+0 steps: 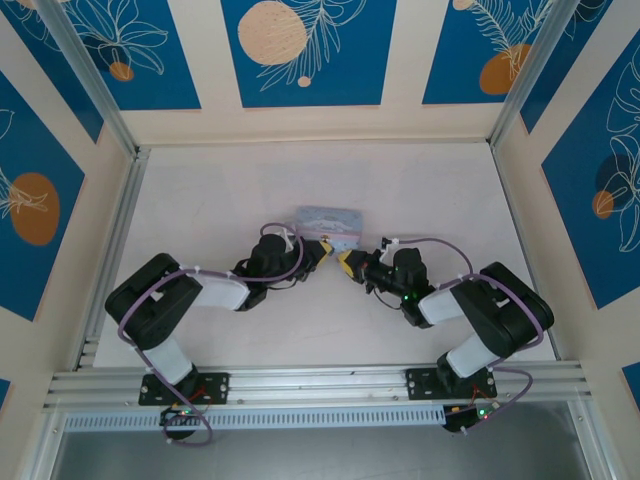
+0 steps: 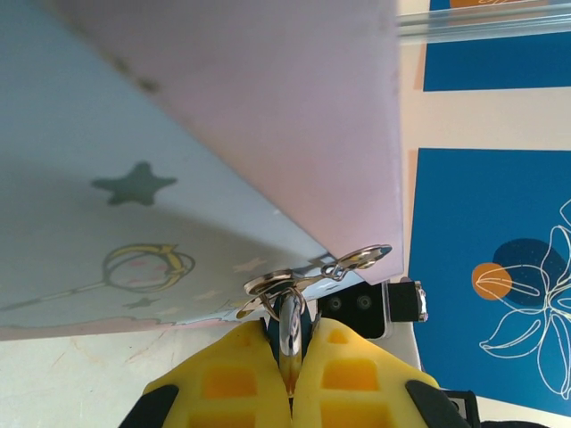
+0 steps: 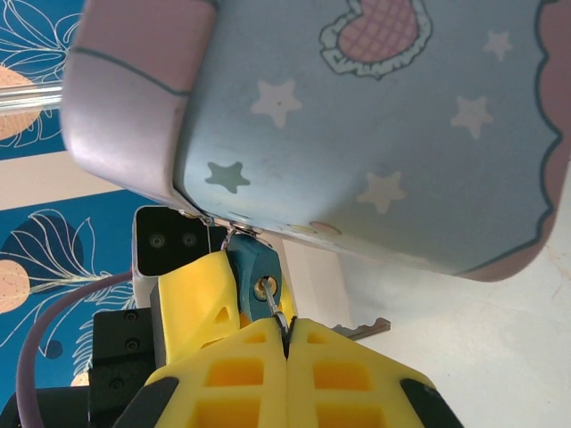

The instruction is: Unlock a padlock with a key

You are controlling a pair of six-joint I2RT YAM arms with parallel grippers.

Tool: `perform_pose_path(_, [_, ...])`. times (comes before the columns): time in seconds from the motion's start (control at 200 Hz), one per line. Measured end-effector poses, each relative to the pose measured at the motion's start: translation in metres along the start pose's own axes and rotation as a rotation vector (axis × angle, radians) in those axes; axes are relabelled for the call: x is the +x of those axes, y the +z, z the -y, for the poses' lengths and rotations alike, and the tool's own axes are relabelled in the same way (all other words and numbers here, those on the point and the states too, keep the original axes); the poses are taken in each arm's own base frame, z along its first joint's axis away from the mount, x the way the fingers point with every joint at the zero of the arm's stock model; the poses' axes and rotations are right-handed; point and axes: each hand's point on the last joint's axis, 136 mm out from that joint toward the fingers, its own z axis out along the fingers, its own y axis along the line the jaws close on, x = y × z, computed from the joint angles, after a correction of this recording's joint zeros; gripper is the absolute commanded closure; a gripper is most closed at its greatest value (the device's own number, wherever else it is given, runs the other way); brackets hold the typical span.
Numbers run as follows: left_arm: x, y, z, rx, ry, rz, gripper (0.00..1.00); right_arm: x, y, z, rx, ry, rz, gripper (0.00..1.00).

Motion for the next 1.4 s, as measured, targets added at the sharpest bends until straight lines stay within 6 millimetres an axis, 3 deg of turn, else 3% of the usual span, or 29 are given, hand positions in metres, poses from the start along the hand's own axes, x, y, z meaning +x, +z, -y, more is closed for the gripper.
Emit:
perform_pose_path(0.83, [0.0, 0.002, 0.01, 0.021, -0.061, -0.025, 1.0, -0.004, 0.002, -0.008, -0.015, -0.08, -0.022, 1.0])
perform_pose_path(1.4, [-0.014, 0.002, 0.003, -0.014, -0.083, 0.007, 1.0, -0.009, 0.021, -0.008, -0.023, -0.083, -0.066, 1.0])
